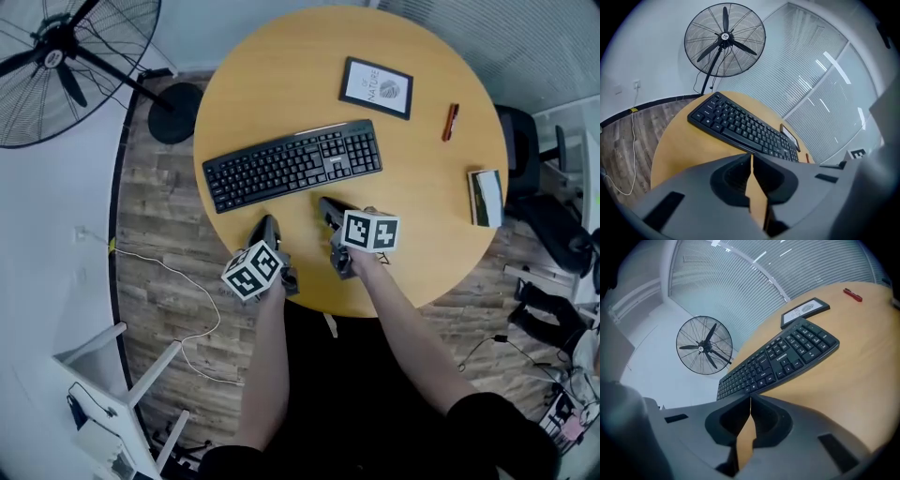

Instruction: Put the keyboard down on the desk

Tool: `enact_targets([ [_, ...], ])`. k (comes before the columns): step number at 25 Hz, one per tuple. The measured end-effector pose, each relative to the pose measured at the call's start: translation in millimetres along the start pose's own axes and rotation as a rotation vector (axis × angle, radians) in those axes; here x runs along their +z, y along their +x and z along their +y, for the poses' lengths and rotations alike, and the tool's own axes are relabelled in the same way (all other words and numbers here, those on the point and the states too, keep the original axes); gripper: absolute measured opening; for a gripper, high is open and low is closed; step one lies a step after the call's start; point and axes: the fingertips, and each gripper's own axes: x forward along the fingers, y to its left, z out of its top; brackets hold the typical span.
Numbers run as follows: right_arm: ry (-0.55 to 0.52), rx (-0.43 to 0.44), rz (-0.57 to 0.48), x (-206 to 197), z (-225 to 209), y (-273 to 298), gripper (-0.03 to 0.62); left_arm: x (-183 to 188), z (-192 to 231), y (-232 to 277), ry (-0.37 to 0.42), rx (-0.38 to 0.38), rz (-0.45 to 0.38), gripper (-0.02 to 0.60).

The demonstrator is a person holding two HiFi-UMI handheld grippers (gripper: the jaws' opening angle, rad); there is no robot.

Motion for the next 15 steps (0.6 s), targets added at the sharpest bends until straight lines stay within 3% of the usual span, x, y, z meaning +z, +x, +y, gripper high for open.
enact_targets([
  [8,-0.094,0.029,-0.029,-10.1,6.9,-47.6,0.009,-16.8,-31.4,-40.5,0.057,-0.005,-0.053,0.0],
  [15,-0.296,0.018,-0.056,-14.2,23.9,-85.7,0.009,-27.6,-58.5,-72.9,0.155,-0.017,-0.089,0.0],
])
